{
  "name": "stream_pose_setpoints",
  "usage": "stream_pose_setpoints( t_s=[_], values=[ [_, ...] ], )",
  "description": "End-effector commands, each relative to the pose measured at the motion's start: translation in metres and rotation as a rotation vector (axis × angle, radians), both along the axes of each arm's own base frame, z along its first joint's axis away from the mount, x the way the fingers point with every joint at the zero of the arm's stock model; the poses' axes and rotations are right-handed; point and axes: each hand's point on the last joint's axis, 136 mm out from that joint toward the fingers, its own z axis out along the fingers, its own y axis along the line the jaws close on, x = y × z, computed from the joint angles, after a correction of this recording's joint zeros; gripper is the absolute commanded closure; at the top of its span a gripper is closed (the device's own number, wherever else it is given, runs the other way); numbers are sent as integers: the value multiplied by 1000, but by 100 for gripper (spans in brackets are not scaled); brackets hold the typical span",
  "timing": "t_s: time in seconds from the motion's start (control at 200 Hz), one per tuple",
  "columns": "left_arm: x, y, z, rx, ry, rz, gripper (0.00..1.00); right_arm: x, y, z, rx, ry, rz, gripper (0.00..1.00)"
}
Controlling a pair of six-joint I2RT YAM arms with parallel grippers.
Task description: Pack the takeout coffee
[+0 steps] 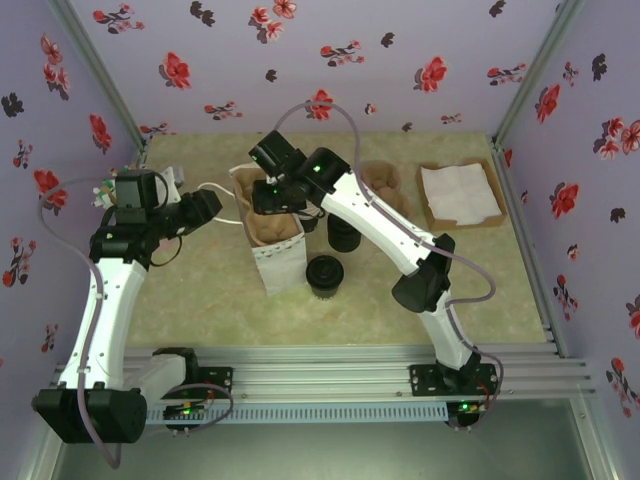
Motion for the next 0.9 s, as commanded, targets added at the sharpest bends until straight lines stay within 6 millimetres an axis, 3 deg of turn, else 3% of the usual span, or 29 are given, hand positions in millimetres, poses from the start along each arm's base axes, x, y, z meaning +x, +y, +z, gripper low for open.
stream_pose_setpoints(
  t_s=[0.0, 0.685, 0.895],
  values=[
    [1, -1, 2, -19, -11, -10, 59, 4, -2, -5, -40, -32, -4, 71],
    [-2, -3, 1, -25, -13, -23, 58, 6, -3, -41, -197, -44, -13, 71],
    [-2, -6, 0, -33, -13, -36, 59, 4, -9, -43, -270, -85, -10, 71]
  ],
)
